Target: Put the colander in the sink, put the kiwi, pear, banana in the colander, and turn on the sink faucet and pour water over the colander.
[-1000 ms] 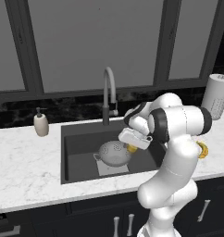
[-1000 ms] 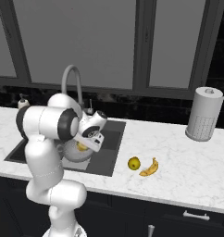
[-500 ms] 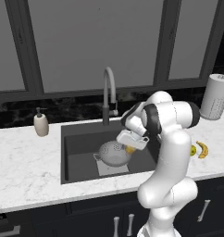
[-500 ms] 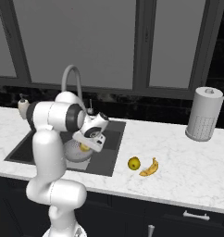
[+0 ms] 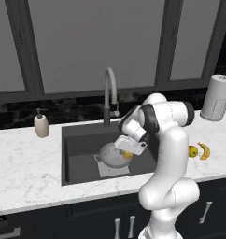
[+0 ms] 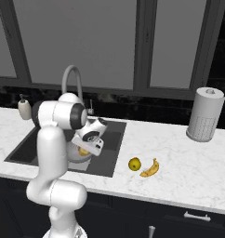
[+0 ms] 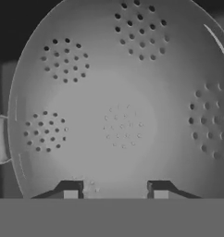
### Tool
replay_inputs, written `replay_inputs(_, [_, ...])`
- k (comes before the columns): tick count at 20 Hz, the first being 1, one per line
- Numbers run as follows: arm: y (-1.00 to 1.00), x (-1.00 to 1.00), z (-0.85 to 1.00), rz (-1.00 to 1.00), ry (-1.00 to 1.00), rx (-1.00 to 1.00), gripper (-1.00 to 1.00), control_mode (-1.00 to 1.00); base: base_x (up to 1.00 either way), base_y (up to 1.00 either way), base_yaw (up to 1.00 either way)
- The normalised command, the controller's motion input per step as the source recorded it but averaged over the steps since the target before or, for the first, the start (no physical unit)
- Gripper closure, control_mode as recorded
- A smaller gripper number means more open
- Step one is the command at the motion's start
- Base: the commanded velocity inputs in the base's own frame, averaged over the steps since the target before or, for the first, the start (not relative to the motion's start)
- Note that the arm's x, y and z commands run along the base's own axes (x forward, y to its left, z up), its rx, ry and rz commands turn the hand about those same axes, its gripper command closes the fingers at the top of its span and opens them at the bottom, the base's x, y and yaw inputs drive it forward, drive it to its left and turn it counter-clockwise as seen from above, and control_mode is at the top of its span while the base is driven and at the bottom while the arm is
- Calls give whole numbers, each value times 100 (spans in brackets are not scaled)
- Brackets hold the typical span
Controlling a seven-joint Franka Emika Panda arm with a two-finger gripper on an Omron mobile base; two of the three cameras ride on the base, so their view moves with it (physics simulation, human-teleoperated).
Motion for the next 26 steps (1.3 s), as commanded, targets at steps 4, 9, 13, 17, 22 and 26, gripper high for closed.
replay_inputs(4, [14, 17, -30, 0, 0, 0, 100, -100, 0, 0, 0])
replay_inputs(9, [14, 17, -23, 0, 0, 0, 100, -100, 0, 0, 0])
replay_inputs(13, [15, 4, -8, 0, -4, 0, -100, -100, 0, 0, 0])
replay_inputs(17, [8, 0, 0, 0, -12, 0, -100, -100, 0, 0, 0])
replay_inputs(22, [13, -9, 0, 0, -20, 0, -100, -100, 0, 0, 0])
replay_inputs(26, [17, -15, 0, 0, -19, 0, -100, -100, 0, 0, 0])
